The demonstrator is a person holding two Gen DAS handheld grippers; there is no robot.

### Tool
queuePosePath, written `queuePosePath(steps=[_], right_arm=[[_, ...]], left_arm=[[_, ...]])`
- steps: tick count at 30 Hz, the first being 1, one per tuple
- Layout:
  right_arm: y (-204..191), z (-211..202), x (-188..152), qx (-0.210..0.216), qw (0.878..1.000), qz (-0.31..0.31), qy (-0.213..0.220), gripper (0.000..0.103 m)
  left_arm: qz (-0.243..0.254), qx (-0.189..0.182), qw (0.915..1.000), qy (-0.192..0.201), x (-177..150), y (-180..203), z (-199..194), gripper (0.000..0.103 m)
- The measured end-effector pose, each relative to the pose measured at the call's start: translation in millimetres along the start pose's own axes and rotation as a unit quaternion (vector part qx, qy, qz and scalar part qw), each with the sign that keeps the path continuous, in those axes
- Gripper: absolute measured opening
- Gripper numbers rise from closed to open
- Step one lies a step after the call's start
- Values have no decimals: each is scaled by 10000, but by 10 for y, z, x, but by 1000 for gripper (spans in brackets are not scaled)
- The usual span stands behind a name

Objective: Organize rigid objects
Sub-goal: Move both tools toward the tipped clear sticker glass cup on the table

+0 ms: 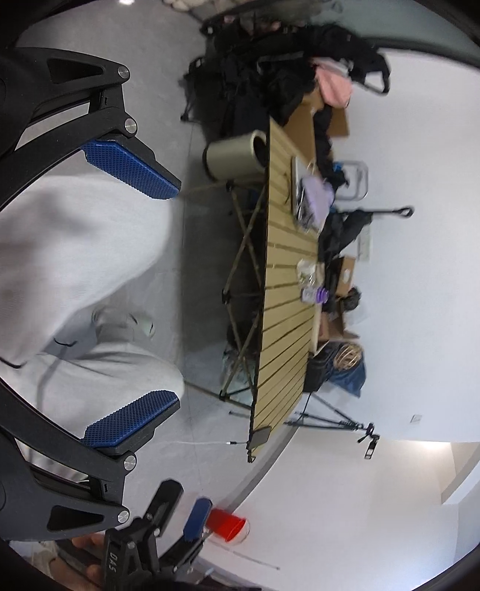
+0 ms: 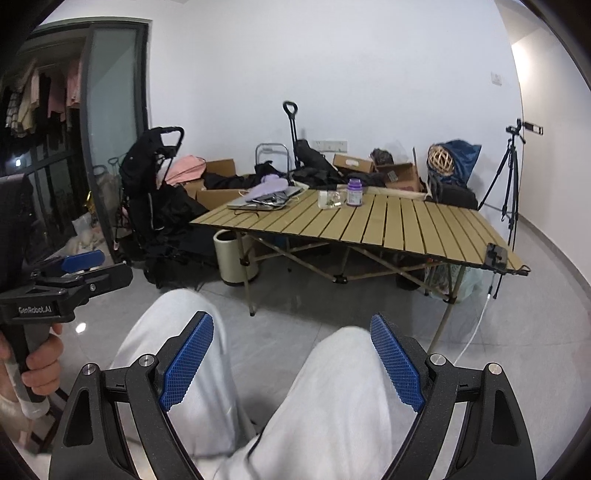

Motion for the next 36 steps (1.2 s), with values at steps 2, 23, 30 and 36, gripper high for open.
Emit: queuePosePath(steps=[2,23,30,36], right_arm=[[73,233,93,23,9999,35,-130,91],[852,2694,1387,362,9941,630,-804,91],[1313,3579,1812,257,9949,756,-620,91],[1652,4292,2106,302,9938,782,-724,87]], left_arm=[[39,59,9998,-164,130,-50,238,103],[996,-760,9889,-796,2016,-392,2885,103],[1251,-842,9800,-1296,2651,-538,4395,103],[1723,-598,9789,-920,3057,-403,4983,103]])
Point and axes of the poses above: each gripper's, at about its wrist camera, not at the fingertips, and z roughly the way its jaws point, y to its right, x to its top, the point moved 5 cm from there along z, roughly the way its jaws point, and after that the axes turned 1 degree about z, right-handed, at the moved point
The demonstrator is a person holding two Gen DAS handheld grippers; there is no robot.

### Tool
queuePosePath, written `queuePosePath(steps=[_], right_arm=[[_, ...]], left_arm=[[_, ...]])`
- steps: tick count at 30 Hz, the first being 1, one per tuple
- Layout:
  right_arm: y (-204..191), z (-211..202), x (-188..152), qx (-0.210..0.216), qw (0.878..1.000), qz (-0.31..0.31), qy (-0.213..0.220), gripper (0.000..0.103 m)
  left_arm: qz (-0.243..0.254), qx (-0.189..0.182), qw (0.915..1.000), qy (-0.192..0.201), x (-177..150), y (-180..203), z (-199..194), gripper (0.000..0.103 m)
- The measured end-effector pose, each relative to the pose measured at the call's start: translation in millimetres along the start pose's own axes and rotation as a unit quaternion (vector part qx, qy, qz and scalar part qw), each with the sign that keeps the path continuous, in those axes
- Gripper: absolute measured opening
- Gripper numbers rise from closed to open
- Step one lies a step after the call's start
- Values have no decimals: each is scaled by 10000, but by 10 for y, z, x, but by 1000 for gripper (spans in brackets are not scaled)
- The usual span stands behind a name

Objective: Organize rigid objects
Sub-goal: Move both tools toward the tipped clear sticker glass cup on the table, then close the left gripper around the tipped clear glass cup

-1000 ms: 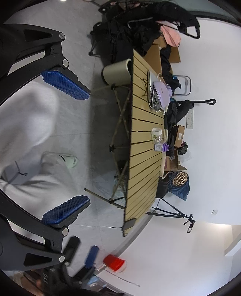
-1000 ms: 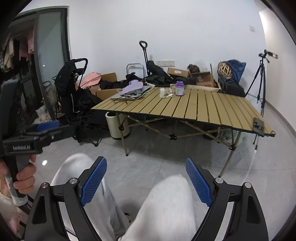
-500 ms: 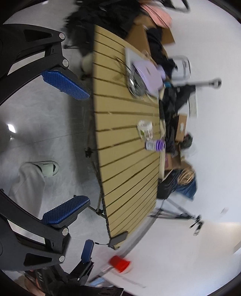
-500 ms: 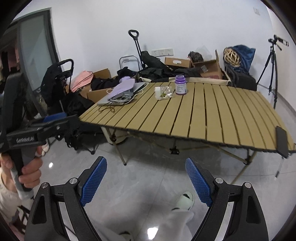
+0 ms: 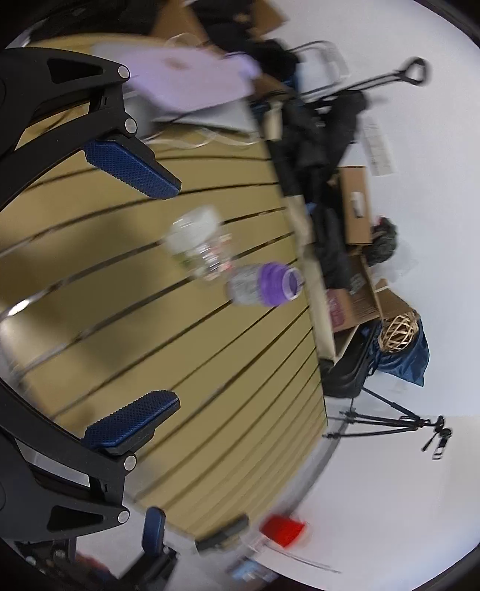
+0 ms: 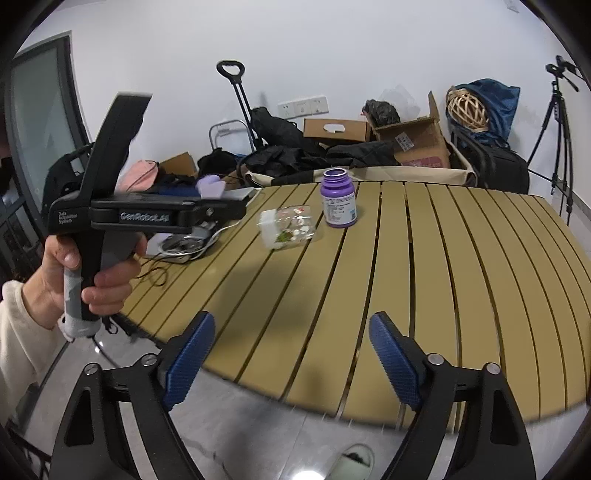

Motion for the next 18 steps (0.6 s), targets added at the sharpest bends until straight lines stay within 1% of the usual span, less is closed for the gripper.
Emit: queuePosePath(steps=[3,5,7,8,10,13,15,16,17,18], right_arm=[[124,280,176,95,9999,44,-109,80],[230,471,297,144,9996,131,-194,75],[282,592,346,206,9993,180,-264,74],[305,658,372,224,9992,182,-294,74],[330,792,392,244,9989,116,-374,74],[382,972,426,272,9985,61,-480,74],[426,1071,429,283,9983,75,-512,74],[449,1108,432,289,9982,91,-523,74],[476,1154,440,285,9981,114,-529,74],[504,1200,445,276,9981,137,-542,74]], left_arm=[[467,438,9979,-122,113,-12,313,102],[840,606,9943,-246,147,0,524,100],[1211,820,9887,-330,169,-29,721,100],[1298,866,9869,-408,179,-54,814,100],[1300,852,9855,-677,184,-135,1033,100],[1165,725,9836,-1169,171,-241,1345,100],[1095,743,9819,-1352,171,-299,1485,100],[1008,689,9820,-1441,169,-329,1535,98],[877,573,9825,-1541,163,-353,1565,85],[678,381,9826,-1685,150,-374,1593,74]])
Point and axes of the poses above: each gripper's, at about its wrist camera, not at the fingertips, and z roughly the way its jaws point, y to its right, x to its top, the point moved 5 cm from there along z, roughly the way its jaws point, and after that the axes turned 1 degree about z, right-handed, at the moved point
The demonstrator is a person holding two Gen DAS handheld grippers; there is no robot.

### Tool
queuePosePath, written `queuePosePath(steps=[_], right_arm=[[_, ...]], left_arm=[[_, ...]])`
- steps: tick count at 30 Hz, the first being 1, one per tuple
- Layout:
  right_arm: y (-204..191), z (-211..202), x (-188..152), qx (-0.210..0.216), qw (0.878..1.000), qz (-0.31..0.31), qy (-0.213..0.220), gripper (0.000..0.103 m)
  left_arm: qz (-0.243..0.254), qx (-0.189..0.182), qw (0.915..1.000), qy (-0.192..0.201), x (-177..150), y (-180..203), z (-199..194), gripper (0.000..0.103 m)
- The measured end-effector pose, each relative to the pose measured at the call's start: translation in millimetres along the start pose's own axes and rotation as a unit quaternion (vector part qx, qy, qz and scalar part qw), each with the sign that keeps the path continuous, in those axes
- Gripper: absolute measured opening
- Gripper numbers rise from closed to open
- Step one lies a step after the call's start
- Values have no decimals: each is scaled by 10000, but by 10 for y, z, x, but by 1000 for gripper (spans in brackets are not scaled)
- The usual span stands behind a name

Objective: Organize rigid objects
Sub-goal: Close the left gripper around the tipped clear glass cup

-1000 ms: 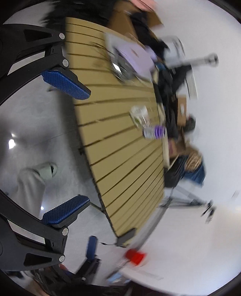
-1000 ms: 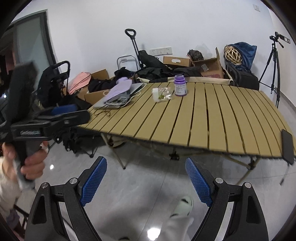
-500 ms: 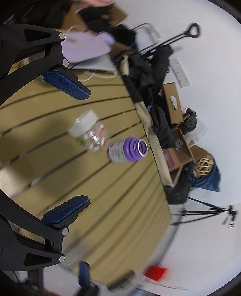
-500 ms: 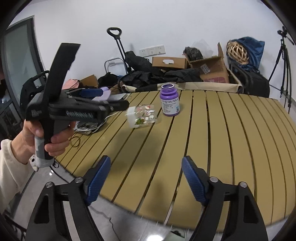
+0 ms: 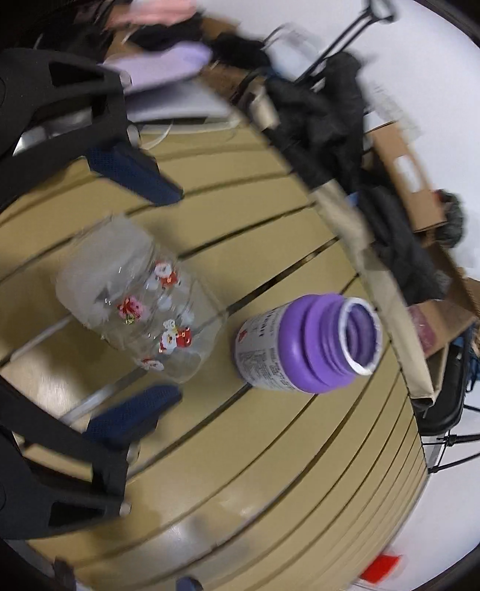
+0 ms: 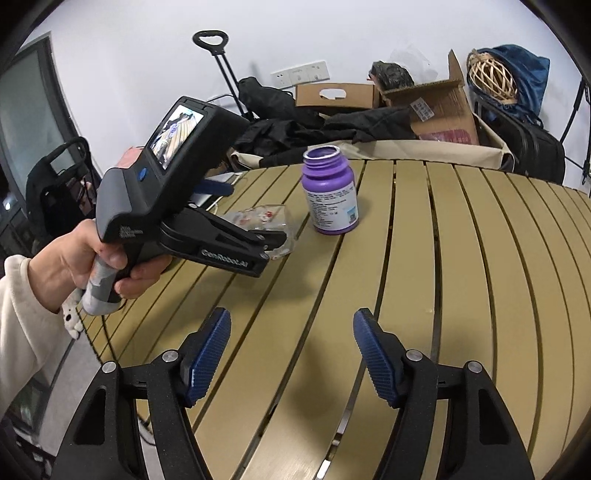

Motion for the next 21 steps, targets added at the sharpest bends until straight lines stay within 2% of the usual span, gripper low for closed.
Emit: queuePosePath(steps=[2,3,4,5,8,10,11,13,18,21], right_arm=[[44,72,18,-4,10000,29,-31,74],[55,98,25,16,10000,54,-30,74],[53,112,29,62,9999,77,-24,74],[40,124,32,139,9998,103,-19,74],[-71,167,44,403,9991,134,-7,74],[-206,216,38,598,9981,103,-61,74],[-273,236,34,650,9978,77,-72,74],[-387,274,27,682,9977,4,-63,74],[-458,437,7,479,9987,133,-130,76],[-442,598,-5,283,9984,414,-255,77]], left_arm=[[-611,-197,9978,-192,-39,-89,-1,72],[-1057,-432,9930,-306,-96,-125,-51,71],[-1299,-579,9891,-375,-146,-121,-89,67],[-1579,-653,9842,-471,-216,-119,-132,67],[-2421,-840,9641,-699,-443,-98,-256,67],[-2908,-1506,9411,-846,-534,-30,-283,67],[-3070,-1717,9315,-924,-568,8,-287,67],[-3239,-2023,9188,-996,-641,60,-303,67],[-3496,-2501,8979,-953,-739,121,-336,68],[-3572,-2526,8952,-850,-786,135,-350,68]])
Point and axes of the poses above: each gripper's, at about its wrist camera, not at the fingertips, and z roughly the way its jaws point, y to its right, x to its top, the point moved 5 cm from there along z, roughly the way its jaws point, and after that the axes turned 1 degree about z, right-handed, at the moved point
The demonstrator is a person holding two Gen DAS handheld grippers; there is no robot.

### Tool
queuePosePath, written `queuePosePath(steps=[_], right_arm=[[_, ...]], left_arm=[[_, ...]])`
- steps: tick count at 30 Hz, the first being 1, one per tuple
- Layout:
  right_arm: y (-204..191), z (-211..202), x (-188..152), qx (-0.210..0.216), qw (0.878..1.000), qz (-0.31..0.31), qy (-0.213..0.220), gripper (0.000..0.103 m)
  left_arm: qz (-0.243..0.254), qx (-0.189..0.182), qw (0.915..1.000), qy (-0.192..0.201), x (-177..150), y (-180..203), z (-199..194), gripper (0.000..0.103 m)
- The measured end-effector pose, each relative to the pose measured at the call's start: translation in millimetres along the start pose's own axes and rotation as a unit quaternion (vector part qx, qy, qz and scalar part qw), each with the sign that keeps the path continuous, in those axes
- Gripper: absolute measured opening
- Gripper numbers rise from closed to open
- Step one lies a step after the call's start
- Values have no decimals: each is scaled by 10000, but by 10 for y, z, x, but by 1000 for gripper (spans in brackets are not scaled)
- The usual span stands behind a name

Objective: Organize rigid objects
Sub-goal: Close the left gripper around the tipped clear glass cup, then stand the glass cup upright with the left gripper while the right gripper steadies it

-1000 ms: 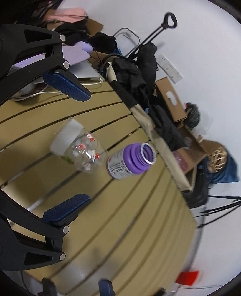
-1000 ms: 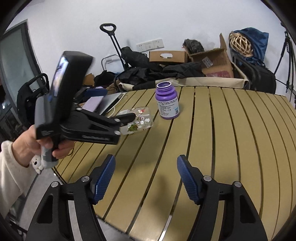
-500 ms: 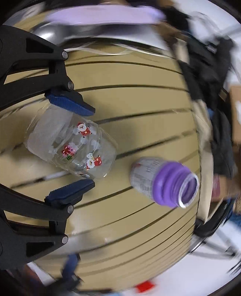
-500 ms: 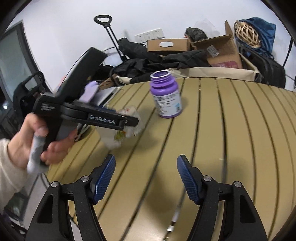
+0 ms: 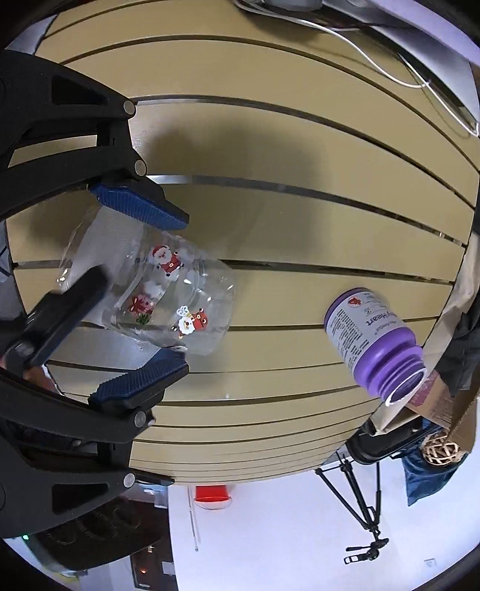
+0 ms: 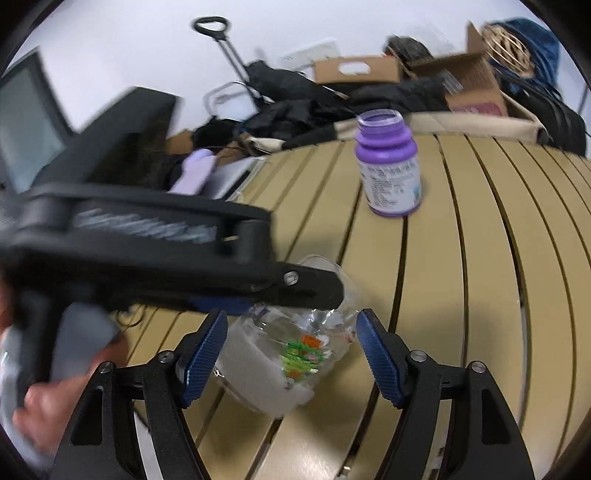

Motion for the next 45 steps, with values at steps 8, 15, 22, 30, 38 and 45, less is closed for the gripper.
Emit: queuePosePath(steps=[8,15,22,30,38,45], right_arm=[[-111,154,58,146,9987,-481,-80,77],[-680,480,-189,410,9637,-2544,-694,75],[-615,350,-358,131,9550,-2904,-583,76],[-389,238,-253,-383,9641,-2589,-444,76],[-111,6,-100,-392,9795,-1927,-446,76],[39,-78,90,-417,9859,-1573,-395,76]], left_arm=[[32,-85,9996,285,73,-303,-299,73],[805,656,9917,754,211,-358,-358,69],[697,598,9899,1080,57,-588,-437,50],[1268,555,9785,1530,-162,-541,-968,76],[3138,1478,9368,452,-296,-197,-286,80],[2948,1530,9360,1163,-49,-89,-477,59]])
Point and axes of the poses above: each gripper's, at about its wrist camera, not at the fingertips, and z roughly the way its jaws point, y to its right, x to its top, the point moved 5 cm from there along z, roughly the way its jaws point, and after that the axes turned 1 degree about z, right-handed, at the moved point
